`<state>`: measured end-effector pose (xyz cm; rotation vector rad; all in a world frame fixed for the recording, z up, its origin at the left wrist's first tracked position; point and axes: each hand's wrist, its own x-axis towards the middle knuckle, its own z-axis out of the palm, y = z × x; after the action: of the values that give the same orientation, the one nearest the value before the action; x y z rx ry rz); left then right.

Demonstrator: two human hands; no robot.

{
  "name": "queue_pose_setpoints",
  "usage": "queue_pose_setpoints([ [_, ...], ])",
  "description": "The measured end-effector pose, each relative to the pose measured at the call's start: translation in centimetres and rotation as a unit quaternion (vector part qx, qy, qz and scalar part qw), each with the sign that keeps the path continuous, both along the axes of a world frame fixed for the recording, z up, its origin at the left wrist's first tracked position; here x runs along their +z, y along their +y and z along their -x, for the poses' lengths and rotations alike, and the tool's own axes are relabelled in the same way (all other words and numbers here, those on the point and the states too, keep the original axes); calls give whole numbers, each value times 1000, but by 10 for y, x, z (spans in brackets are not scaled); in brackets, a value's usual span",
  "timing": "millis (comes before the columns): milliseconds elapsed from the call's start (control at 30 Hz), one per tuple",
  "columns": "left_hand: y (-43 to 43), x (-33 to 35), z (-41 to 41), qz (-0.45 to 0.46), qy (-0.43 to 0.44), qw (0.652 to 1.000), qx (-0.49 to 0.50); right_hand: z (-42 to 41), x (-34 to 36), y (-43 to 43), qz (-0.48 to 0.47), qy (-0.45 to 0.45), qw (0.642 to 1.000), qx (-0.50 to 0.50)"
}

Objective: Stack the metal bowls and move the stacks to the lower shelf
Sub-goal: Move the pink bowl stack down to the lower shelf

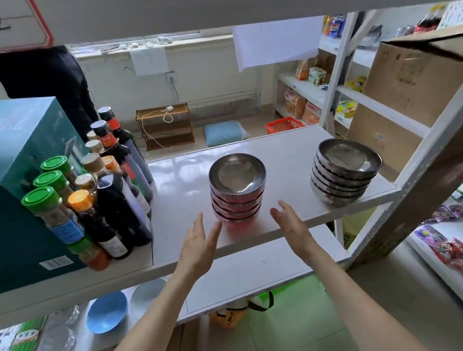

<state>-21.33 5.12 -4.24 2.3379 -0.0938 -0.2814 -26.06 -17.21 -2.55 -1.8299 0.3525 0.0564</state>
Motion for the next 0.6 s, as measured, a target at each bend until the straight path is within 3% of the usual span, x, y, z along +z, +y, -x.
queue_pose_setpoints([
  [100,-12,2,-13,153,55,986,43,-21,-9,1,-95,-1,995,2],
  [233,-26,12,-25,354,115,925,82,-46,-18,3,-165,-16,986,25],
  [367,-34,23,-31,399,110,910,33,-65,-21,2,-200,-38,977,67],
  [600,-41,32,-43,396,122,908,56,-83,-12,4,-227,-33,970,82],
])
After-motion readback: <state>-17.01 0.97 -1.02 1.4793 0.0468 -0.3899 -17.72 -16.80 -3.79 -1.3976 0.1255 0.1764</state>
